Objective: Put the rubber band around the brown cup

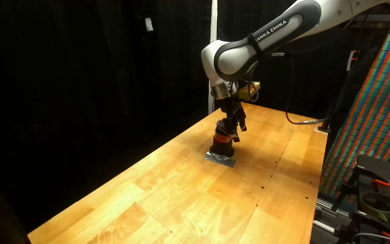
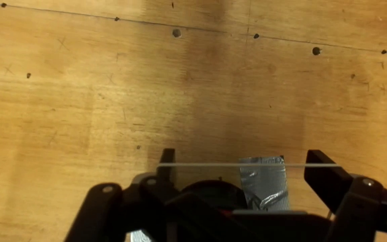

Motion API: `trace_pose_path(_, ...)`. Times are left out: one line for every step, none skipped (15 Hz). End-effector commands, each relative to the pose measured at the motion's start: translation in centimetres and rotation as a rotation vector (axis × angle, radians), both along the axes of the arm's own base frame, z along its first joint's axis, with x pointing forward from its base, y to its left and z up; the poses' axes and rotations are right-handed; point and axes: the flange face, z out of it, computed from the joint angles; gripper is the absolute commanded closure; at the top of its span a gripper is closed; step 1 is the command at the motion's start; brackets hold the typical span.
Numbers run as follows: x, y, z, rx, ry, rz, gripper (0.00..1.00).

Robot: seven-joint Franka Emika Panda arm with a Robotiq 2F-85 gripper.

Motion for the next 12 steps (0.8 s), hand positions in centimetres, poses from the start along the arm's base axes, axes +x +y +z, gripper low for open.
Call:
trace_pose_path(-3.7,0.1,1.2,0.004,-0.071,0.006,0.00)
trace_pose_path(-4.0,0.1,1.4,0.005,-0.115,0.001,0.01)
trace_pose_path(-4.2,0.1,1.6,0.008,-0.177,0.005,0.26)
trace_pose_path(-4.3,0.0,2.0,0.007,-0.255,0.006,0.26)
trace_pose_path(-4.6,0.0,2.1,0.009,-0.315,0.006,0.32)
trace_pose_path(-5.2,0.0,2.2,0.012,-0.364,0.001,0.40)
trace_pose_path(-5.9,0.0,2.2,0.014,-0.406,0.000,0.48)
trace_pose_path(-6.8,-0.1,2.1,0.013,-0.442,-0.001,0.57)
trace_pose_path(-7.8,-0.2,2.0,0.014,-0.472,-0.001,0.63)
trace_pose_path(-8.8,-0.2,1.9,0.017,-0.503,-0.002,0.70)
trace_pose_path(-9.9,-0.2,1.9,0.019,-0.537,-0.003,0.79)
trace_pose_path(-11.0,-0.3,1.8,0.022,-0.568,-0.002,0.85)
